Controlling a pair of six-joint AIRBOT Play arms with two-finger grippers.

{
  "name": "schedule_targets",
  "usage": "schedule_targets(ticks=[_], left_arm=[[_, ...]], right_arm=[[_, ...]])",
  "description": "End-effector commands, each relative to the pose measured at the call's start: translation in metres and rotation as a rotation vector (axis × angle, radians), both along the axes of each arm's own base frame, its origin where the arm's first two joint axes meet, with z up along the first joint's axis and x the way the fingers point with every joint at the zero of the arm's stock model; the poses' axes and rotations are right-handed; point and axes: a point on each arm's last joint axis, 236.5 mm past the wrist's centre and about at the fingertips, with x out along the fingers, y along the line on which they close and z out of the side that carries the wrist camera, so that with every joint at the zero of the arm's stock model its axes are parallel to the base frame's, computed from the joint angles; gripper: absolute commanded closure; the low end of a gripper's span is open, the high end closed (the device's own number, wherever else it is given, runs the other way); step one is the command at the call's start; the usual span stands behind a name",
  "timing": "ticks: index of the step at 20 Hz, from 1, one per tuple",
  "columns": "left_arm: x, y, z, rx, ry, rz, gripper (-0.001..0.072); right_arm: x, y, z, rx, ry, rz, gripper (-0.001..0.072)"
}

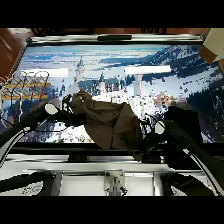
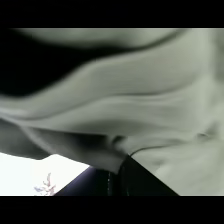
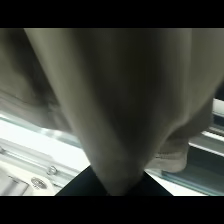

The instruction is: Fold the shirts.

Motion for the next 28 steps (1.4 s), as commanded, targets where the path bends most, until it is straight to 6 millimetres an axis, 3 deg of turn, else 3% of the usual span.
schedule_targets(ticks=[1, 2, 4, 5, 7, 8, 10, 11, 12, 13, 17, 19, 23, 25, 26, 28], left_arm=[[0.012, 0.005, 0.038, 0.012, -0.104, -0.078, 0.0666], [0.02, 0.016, 0.062, 0.045, -0.164, -0.105, 0.0665], [0.045, 0.059, 0.136, 0.198, -0.36, -0.144, 0.0666], [0.056, 0.088, 0.183, 0.291, -0.474, -0.121, 0.0666], [0.063, 0.145, 0.305, 0.43, -0.741, 0.014, 0.0666], [0.054, 0.164, 0.368, 0.452, -0.881, 0.096, 0.0666], [0.013, 0.188, 0.487, 0.453, -1.148, 0.266, 0.0665], [-0.01, 0.192, 0.528, 0.443, -1.254, 0.322, 0.0666], [-0.033, 0.191, 0.563, 0.43, -1.348, 0.357, 0.0666], [-0.052, 0.19, 0.583, 0.427, -1.41, 0.37, 0.0665], [-0.093, 0.186, 0.606, 0.365, -1.476, 0.432, 0.0665], [-0.112, 0.185, 0.622, 0.332, -1.541, 0.461, 0.0665], [-0.141, 0.182, 0.646, 0.274, -1.636, 0.505, 0.0666], [-0.145, 0.181, 0.642, 0.279, -1.619, 0.498, 0.0666], [-0.14, 0.182, 0.63, 0.296, -1.57, 0.487, 0.0666], [-0.122, 0.189, 0.587, 0.362, -1.389, 0.454, 0.0666]], right_arm=[[0.008, 0.019, 0.019, 0.066, -0.02, 0.036, 0.0637], [0.018, 0.016, 0.041, 0.062, -0.077, 0.088, 0.0636], [0.055, -0.009, 0.102, -0.003, -0.293, 0.147, 0.0636], [0.08, -0.028, 0.147, -0.047, -0.453, 0.138, 0.0636], [0.121, -0.075, 0.255, -0.142, -0.823, 0.032, 0.0636], [0.131, -0.098, 0.313, -0.179, -1.01, -0.049, 0.0636], [0.124, -0.129, 0.42, -0.181, -1.344, -0.182, 0.0636], [0.113, -0.134, 0.461, -0.154, -1.476, -0.226, 0.0636], [0.104, -0.135, 0.487, -0.126, -1.566, -0.248, 0.0636], [0.097, -0.137, 0.505, -0.107, -1.63, -0.263, 0.0636], [0.094, -0.129, 0.515, -0.045, -1.657, -0.287, 0.0636], [0.094, -0.119, 0.528, 0.026, -1.697, -0.292, 0.0636], [0.095, -0.119, 0.547, 0.067, -1.765, -0.33, 0.0636], [0.095, -0.118, 0.542, 0.062, -1.746, -0.327, 0.0636], [0.095, -0.12, 0.535, 0.044, -1.719, -0.322, 0.0636], [0.104, -0.127, 0.501, -0.035, -1.587, -0.319, 0.0637]])
